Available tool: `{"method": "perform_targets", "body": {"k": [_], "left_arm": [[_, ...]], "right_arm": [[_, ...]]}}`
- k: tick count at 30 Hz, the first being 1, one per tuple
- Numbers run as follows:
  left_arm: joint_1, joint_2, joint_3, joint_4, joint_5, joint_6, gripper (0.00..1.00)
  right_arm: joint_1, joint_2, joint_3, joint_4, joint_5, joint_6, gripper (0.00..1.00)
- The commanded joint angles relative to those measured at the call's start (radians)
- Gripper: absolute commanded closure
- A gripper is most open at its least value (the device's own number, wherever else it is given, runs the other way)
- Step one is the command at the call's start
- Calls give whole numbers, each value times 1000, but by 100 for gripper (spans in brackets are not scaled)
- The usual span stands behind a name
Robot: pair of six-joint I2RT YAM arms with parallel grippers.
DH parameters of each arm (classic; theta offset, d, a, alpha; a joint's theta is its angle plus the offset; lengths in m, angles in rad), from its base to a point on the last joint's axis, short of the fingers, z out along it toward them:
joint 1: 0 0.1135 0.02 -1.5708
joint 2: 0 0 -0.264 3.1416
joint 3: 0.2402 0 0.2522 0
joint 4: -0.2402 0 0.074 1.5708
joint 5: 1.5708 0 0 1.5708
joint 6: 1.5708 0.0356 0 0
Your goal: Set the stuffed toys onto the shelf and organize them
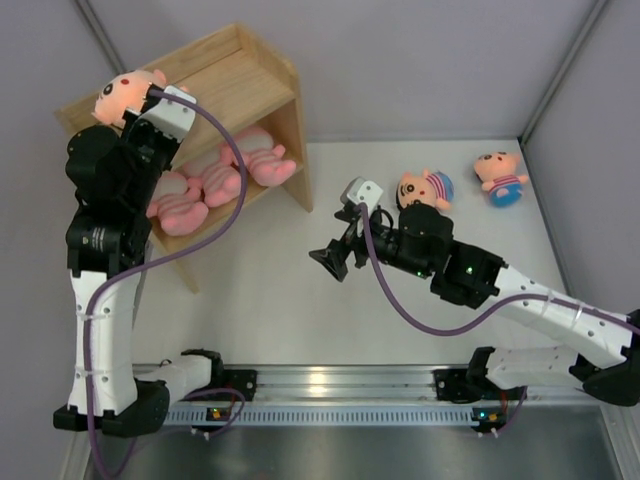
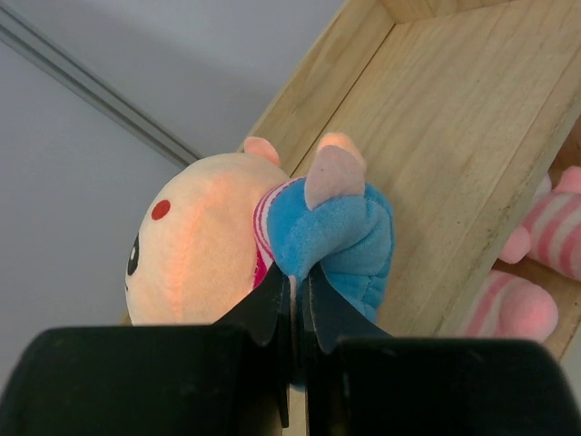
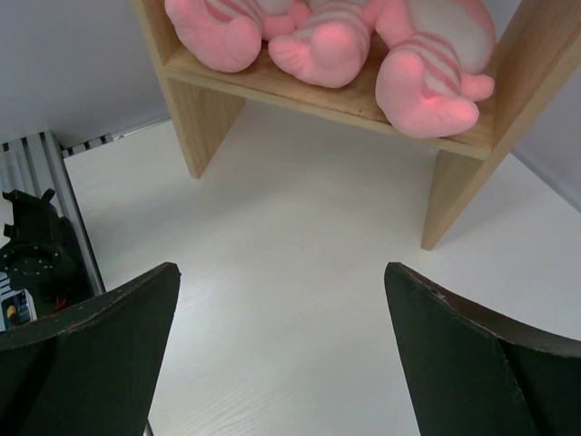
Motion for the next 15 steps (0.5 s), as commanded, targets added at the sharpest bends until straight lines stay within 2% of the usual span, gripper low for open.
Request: {"method": "perform_targets", "body": {"k": [1, 11, 12, 13, 15], "left_arm": [[4, -34, -13, 69, -26, 67, 100], [4, -66, -70, 66, -98, 108, 99], [4, -80, -78, 60, -86, 117, 95], [4, -88, -96, 57, -84, 127, 84], [2, -97, -110, 57, -98, 128, 74]], "right_arm": [[-7, -41, -7, 22, 5, 17, 5], [-6, -65, -45, 31, 5, 26, 5], [-7, -67, -51, 34, -5, 26, 5], [-7, -67, -51, 34, -12, 28, 5], [-7, -64, -50, 36, -24, 29, 4]]}}
